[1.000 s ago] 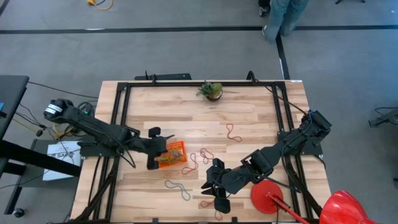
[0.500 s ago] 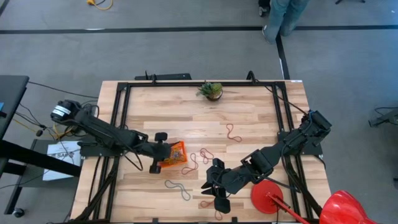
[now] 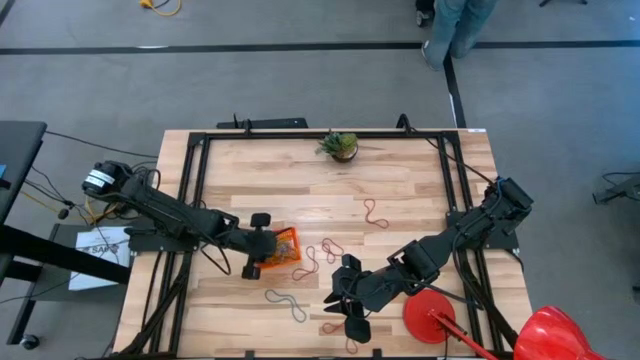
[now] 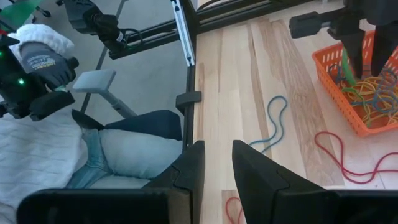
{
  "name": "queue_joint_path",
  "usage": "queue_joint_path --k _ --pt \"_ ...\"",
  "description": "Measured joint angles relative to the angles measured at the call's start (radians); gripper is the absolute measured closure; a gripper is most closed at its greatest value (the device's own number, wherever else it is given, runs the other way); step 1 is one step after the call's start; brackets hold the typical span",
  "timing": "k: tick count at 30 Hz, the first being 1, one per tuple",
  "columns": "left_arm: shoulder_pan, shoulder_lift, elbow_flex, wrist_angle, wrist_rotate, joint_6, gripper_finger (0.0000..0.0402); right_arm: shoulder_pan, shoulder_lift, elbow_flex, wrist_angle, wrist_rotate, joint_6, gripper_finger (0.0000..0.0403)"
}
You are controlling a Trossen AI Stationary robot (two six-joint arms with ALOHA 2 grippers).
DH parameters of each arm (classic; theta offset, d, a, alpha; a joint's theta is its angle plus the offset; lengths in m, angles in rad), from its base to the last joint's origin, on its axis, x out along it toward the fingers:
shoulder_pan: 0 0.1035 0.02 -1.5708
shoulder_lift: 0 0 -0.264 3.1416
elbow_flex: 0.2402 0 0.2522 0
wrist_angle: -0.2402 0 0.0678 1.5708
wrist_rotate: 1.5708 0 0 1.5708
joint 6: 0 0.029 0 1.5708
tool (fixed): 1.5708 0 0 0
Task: Pick and place rubber bands into bin
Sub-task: Put the left blue rubber band into the orange container
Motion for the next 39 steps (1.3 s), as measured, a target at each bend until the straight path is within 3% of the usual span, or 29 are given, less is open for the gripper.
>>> queue_joint_path --k 8,18,21,25,29,39 --pt "-0.028 0.000 0.000 0.112 0.038 -0.011 0.0260 0.000 0.000 0.000 0.000 0.000 0.000 0.0326" --pt "-0.191 0.001 0.000 0.293 0.144 -0.076 0.0251 0.000 0.000 0.000 0.000 0.000 0.000 0.0326" --pt "-0.261 0.022 0.000 0.302 0.105 -0.078 0.0251 0.000 0.000 0.000 0.000 0.000 -0.001 0.0326" --pt "-0.342 0.099 0.000 0.351 -0.047 -0.078 0.0251 0.000 0.000 0.000 -0.001 0.000 -0.001 0.0326" --pt "-0.375 0.197 0.001 0.398 -0.122 -0.069 0.0251 0.000 0.000 0.000 -0.001 0.000 -0.002 0.0326" --pt "-0.355 0.367 0.140 0.247 -0.122 -0.175 0.0251 0.000 0.000 0.000 -0.002 0.000 -0.003 0.0326"
